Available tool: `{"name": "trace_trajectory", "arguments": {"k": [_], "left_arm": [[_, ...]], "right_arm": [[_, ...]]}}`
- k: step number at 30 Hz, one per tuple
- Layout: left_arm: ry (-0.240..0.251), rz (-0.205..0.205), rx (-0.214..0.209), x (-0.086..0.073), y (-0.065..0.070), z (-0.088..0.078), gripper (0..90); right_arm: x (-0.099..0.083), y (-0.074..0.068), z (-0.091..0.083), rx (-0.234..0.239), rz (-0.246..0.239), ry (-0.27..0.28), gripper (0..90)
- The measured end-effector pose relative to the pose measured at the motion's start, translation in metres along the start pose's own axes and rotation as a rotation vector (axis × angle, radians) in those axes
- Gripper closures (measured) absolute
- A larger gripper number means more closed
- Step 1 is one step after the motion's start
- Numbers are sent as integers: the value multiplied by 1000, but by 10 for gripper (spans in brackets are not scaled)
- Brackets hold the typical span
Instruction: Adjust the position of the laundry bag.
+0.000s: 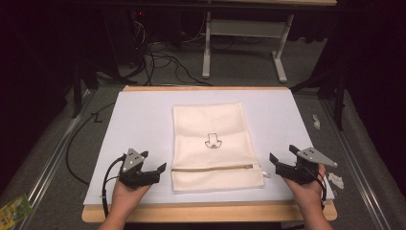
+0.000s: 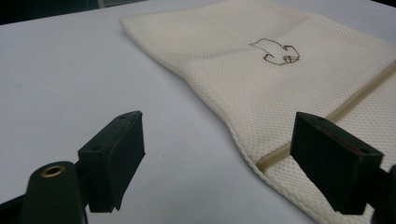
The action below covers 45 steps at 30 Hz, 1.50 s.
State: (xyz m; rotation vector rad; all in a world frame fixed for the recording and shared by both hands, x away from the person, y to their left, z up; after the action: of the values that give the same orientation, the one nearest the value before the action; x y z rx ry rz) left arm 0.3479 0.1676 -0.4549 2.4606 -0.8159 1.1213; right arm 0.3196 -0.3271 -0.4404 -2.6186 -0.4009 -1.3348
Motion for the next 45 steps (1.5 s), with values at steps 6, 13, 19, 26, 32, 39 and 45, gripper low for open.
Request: {"name": "trace_trajectory", "arguments": {"k": [6, 13, 19, 26, 32, 39, 45], "left_arm": [[-23, 6, -25, 3, 5, 7, 194], [-50, 10, -48, 4, 7, 14, 206], [-41, 21, -57, 5, 8, 14, 222], [-40, 34, -59, 4, 10, 13, 227], [-47, 46, -63, 4, 11, 13, 227], [-49, 55, -65, 4, 13, 14, 227], [-56, 66, -68, 4, 16, 15, 227]], "right_arm": [[-3, 1, 0, -4, 5, -15, 165], [-7, 2, 2, -4, 23, -39, 182], [-2, -2, 11, 30, 20, -64, 246], [2, -23, 36, 107, 5, -169, 498], [-4, -29, 51, 86, -21, -265, 550], [-14, -26, 56, 166, 5, -326, 667], [-17, -28, 55, 169, -10, -333, 759]]}}
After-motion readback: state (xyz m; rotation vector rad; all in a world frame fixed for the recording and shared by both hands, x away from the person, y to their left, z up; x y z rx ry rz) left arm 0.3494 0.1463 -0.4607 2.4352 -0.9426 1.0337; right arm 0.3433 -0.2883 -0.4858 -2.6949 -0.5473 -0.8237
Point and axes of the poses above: each handheld gripper's, and its own axes: z roughly forward along the jaws, x roughly out of its top, y roughly to its right, the point moved 1 cm from there along z, roughly forward along the jaws, and after that the axes turned 11 degrees about -y, right-handed, at the moved point
